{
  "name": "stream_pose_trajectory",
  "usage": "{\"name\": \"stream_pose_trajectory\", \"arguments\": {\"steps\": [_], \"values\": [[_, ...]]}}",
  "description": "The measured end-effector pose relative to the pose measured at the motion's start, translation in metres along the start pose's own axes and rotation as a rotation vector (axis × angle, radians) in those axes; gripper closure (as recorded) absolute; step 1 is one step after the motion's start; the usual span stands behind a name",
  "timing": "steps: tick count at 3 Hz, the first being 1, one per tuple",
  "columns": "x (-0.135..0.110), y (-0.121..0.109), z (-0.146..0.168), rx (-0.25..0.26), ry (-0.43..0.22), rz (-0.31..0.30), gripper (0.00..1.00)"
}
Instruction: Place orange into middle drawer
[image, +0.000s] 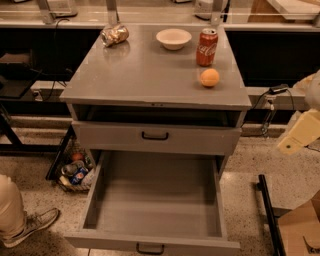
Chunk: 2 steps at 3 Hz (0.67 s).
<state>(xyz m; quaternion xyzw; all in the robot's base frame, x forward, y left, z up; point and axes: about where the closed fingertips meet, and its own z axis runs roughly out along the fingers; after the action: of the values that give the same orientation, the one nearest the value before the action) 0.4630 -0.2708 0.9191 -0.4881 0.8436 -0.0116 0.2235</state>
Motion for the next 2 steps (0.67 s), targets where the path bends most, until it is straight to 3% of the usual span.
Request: {"name": "stream_pose_trajectory", "arguments": {"steps": [1, 2], "values": [[0.04, -0.024, 0.034, 0.055, -0.08, 0.217, 0.0], [0.033, -0.042, 0.03, 0.123, -0.119, 0.222, 0.0]]}}
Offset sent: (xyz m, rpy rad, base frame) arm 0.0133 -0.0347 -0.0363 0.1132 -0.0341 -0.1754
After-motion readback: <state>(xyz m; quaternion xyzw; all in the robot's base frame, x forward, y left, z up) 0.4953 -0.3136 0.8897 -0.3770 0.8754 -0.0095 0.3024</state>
